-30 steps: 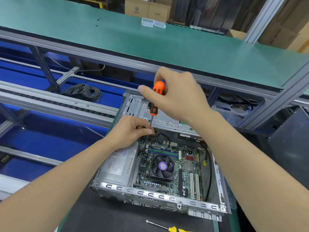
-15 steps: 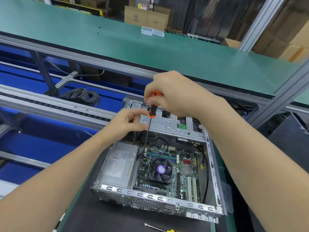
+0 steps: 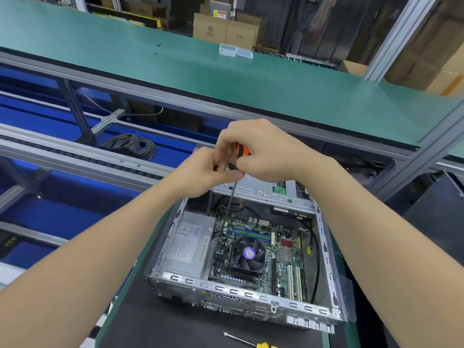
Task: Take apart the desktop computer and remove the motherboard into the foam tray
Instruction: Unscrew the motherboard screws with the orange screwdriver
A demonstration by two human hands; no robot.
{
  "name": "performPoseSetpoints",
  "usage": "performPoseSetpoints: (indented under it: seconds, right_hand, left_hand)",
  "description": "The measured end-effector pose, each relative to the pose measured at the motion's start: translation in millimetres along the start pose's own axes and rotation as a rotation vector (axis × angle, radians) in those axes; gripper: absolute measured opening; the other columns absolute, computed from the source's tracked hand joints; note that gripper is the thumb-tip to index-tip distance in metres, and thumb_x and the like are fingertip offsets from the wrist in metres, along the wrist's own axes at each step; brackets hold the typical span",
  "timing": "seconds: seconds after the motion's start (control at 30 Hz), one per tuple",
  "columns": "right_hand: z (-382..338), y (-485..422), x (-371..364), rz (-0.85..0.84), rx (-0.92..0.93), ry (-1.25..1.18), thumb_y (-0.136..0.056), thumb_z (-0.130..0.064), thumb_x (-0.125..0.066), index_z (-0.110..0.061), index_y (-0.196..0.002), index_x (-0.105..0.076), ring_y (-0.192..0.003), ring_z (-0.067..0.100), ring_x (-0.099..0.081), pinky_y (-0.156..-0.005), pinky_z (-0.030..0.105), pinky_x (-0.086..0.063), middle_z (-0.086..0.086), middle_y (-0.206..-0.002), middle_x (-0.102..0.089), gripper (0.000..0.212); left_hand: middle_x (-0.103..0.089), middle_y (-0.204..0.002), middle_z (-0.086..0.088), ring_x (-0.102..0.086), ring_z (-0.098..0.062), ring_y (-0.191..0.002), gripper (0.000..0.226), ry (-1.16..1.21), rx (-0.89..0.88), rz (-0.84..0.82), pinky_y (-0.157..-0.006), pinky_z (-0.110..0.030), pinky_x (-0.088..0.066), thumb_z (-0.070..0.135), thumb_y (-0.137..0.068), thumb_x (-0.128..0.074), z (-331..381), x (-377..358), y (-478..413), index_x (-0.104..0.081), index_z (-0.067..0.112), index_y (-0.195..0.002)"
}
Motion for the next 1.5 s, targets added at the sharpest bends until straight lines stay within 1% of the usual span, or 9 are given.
performPoseSetpoints:
  seconds: [0.1,0.27,0.57,0.73,0.9,1.0,1.13,1.3,1.5]
  right_hand:
    - [2,3,1,0.056,-0.05,0.06,-0.092,-0.029,-0.06,-0.023,-0.107,-0.065,-0.094,0.015,-0.058,-0.08,0.036,-0.049,-0.006,-0.099,-0.06,0.016]
    - [0,6,16,0.26,-0.347,0.561,-0.097,-0.078,-0.033,-0.019,-0.078,-0.044,-0.055,0.023,-0.038,-0.054,0.032,-0.022,0.0,-0.068,-0.037,0.063]
    - [13,-6,6,0.031,-0.295,0.307,-0.105,-0.045,-0.048,-0.022,-0.099,-0.046,-0.08,0.031,-0.053,-0.058,0.035,-0.037,0.003,-0.081,-0.048,0.024]
    - [4,0,8,-0.078,-0.066,0.287,-0.094,-0.009,-0.064,-0.025,-0.096,-0.054,-0.091,0.02,-0.052,-0.076,0.039,-0.046,-0.01,-0.091,-0.047,0.019]
    - [-8,0,1,-0.135,0.024,0.17,-0.077,0.007,-0.057,-0.022,-0.08,-0.06,-0.084,0.013,-0.047,-0.074,0.032,-0.039,-0.012,-0.086,-0.047,0.03]
    - [-9,0,-2,-0.071,0.003,0.013,-0.073,0.003,-0.057,-0.02,-0.079,-0.064,-0.079,0.002,-0.05,-0.068,0.029,-0.038,-0.013,-0.083,-0.052,0.025]
    - [-7,0,-2,0.02,-0.028,-0.083,-0.078,-0.01,-0.063,-0.026,-0.085,-0.071,-0.079,0.004,-0.058,-0.072,0.029,-0.048,-0.01,-0.083,-0.064,0.02]
    - [1,2,-1,0.235,-0.132,0.213,-0.1,-0.045,-0.054,-0.022,-0.102,-0.06,-0.085,0.021,-0.056,-0.074,0.039,-0.046,-0.004,-0.09,-0.058,0.025]
    - [-1,2,14,0.367,-0.377,0.518,-0.094,-0.082,-0.036,-0.019,-0.062,-0.032,-0.051,0.023,-0.029,-0.052,0.031,-0.017,0.0,-0.061,-0.03,0.07]
  left_hand:
    - [-0.033,-0.056,0.001,-0.031,-0.014,-0.055,0.041,0.077,-0.039,0.088,-0.05,-0.017,-0.025,0.045,-0.076,-0.082,3,-4,1,-0.048,0.025,-0.065]
    - [-0.042,-0.059,0.004,-0.039,-0.014,-0.056,0.039,0.046,0.042,0.275,-0.055,-0.032,-0.033,0.049,-0.063,-0.078,-4,-9,-1,-0.051,0.021,-0.072]
    - [-0.033,-0.053,0.009,-0.032,-0.008,-0.05,0.024,0.094,-0.005,0.198,-0.055,-0.027,-0.029,0.043,-0.079,-0.083,-1,-16,0,-0.06,0.041,-0.074]
    - [-0.021,-0.063,-0.009,-0.021,-0.031,-0.061,0.031,0.21,-0.075,-0.033,-0.066,-0.039,-0.02,0.039,-0.087,-0.073,5,-7,5,-0.072,0.033,-0.117]
    - [-0.024,-0.065,-0.02,-0.02,-0.035,-0.062,0.008,0.225,-0.091,-0.184,-0.06,-0.04,-0.023,0.032,-0.089,-0.072,19,-4,4,-0.067,0.026,-0.086]
    - [-0.032,-0.071,-0.025,-0.025,-0.037,-0.066,0.046,0.19,-0.042,-0.244,-0.059,-0.026,-0.03,0.037,-0.088,-0.072,13,-6,3,-0.048,-0.002,-0.079]
    - [-0.055,-0.083,-0.033,-0.047,-0.028,-0.077,0.07,0.114,-0.005,-0.179,-0.07,-0.047,-0.045,0.048,-0.079,-0.075,6,-4,1,-0.053,-0.016,-0.097]
    - [-0.039,-0.065,-0.027,-0.033,-0.025,-0.059,0.04,0.117,0.003,0.057,-0.056,-0.031,-0.029,0.04,-0.067,-0.08,-1,-7,-4,-0.05,0.013,-0.071]
    - [-0.058,-0.062,0.011,-0.049,0.003,-0.049,0.017,-0.076,0.014,0.307,-0.041,-0.007,-0.032,0.033,-0.071,-0.068,5,-18,-7,-0.052,0.04,-0.069]
Point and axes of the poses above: each hand's wrist, its own y-axis away from the middle knuckle, its own x-axis out of the back of the hand, z = x × y, the point moved 8 cm from there along -y, towards the middle knuckle
